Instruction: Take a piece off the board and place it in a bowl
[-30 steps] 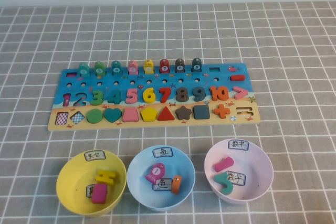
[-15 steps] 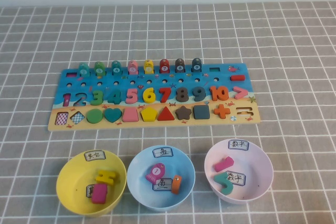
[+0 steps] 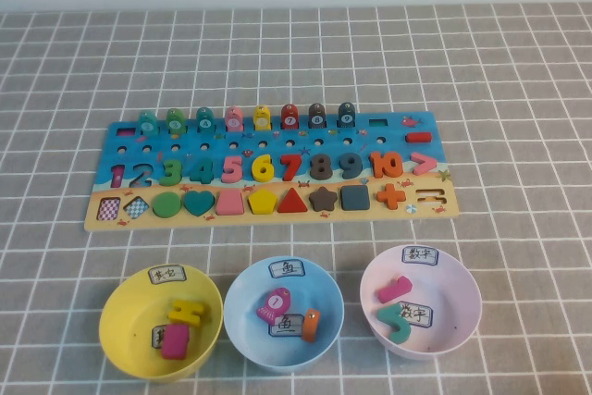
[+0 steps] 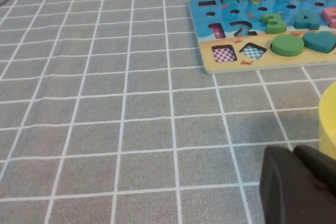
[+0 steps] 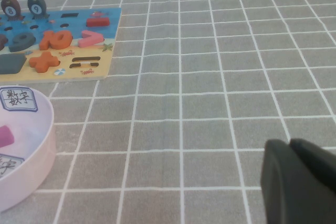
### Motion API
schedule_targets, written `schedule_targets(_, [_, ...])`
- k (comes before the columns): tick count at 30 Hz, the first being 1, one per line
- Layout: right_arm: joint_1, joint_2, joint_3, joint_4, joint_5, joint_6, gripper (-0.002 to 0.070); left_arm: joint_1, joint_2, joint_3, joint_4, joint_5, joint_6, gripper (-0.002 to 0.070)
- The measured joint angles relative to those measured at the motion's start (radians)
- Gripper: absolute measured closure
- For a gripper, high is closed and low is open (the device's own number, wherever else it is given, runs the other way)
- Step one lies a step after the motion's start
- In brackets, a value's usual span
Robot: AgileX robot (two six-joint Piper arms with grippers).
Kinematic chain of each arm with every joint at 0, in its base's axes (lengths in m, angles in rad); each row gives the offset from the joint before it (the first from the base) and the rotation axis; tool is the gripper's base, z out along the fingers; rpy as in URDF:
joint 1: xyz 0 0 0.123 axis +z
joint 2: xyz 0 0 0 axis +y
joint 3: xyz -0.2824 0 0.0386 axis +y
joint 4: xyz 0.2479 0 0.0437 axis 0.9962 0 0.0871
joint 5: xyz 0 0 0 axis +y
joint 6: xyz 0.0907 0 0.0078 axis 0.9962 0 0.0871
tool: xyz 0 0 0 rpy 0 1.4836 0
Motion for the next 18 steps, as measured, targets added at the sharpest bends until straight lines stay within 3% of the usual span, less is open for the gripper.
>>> schedule_targets(8, [0.0, 0.0, 0.0, 0.0, 0.0, 0.0, 0.0694, 0.0, 0.0, 0.0, -0.056, -0.056, -0.025, 0.0679])
schedule_targets(18, [0.0, 0.0, 0.0, 0.0, 0.0, 0.0, 0.0694, 0.0, 0.0, 0.0, -0.395, -0.251, -0.215, 0.0679])
